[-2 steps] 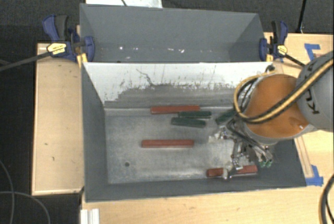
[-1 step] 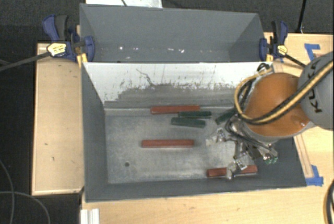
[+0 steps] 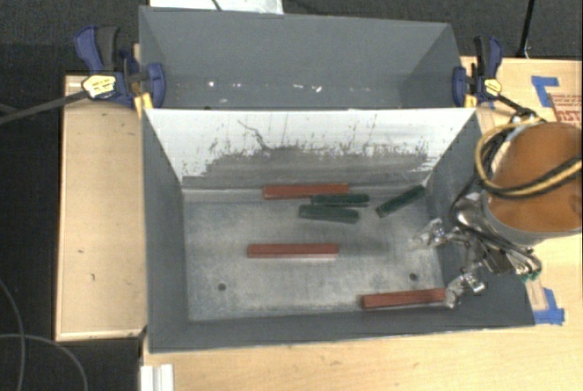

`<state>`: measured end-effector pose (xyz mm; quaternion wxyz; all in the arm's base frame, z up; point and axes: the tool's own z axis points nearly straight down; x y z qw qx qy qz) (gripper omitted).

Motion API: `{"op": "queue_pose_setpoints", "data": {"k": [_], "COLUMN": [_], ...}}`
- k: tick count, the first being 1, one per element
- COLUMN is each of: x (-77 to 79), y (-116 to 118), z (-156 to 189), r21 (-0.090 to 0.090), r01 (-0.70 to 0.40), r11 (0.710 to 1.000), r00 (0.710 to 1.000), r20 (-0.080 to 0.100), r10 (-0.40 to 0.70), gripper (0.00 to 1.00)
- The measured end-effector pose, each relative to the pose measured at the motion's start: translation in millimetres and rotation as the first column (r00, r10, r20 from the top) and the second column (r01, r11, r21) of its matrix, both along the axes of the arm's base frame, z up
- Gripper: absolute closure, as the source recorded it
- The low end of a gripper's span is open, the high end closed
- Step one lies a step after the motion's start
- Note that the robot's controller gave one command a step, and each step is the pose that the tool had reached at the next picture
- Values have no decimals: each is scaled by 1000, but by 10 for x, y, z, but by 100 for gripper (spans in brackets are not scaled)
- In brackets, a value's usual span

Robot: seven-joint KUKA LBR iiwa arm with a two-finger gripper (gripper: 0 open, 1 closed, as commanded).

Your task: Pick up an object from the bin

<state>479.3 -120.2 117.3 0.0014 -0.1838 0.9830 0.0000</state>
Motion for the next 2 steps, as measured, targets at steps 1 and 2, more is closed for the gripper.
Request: {"op": "queue_pose_setpoints", "data": {"k": [1,2], "x": [98,33], "y": [-80,720], "z": [-462,-428], "r21": [-4,-6], "r01": [-84,-387], "r11": [996,922], "r00": [996,922], "r20": [10,15], "r10": [84,387], "gripper": [0,100]}}
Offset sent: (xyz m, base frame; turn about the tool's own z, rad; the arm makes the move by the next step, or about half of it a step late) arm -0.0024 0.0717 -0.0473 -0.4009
